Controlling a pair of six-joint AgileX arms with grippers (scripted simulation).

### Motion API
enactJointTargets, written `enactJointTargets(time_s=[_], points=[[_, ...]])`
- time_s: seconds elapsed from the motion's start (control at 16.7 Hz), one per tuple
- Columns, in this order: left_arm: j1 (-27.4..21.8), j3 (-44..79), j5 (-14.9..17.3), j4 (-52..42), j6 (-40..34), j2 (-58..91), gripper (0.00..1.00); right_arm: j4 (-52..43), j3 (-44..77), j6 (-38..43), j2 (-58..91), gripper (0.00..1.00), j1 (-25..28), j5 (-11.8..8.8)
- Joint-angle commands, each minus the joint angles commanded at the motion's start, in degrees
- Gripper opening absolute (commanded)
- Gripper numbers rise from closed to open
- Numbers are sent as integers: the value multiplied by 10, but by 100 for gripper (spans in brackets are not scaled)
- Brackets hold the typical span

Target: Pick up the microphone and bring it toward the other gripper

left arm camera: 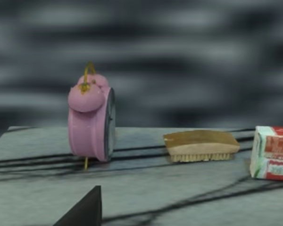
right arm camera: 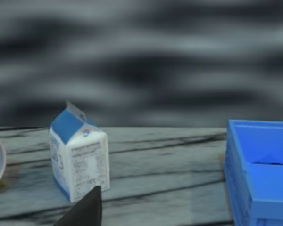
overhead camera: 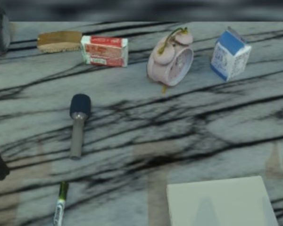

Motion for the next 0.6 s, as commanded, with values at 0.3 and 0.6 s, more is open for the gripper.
enactJointTargets(time_s=[0.3,0.6], points=[[-12,32,5,-22,-8,37,100,0,0,0,0,100,0,0],[-51,164,15,-119,-41,216,100,0,0,0,0,100,0,0]])
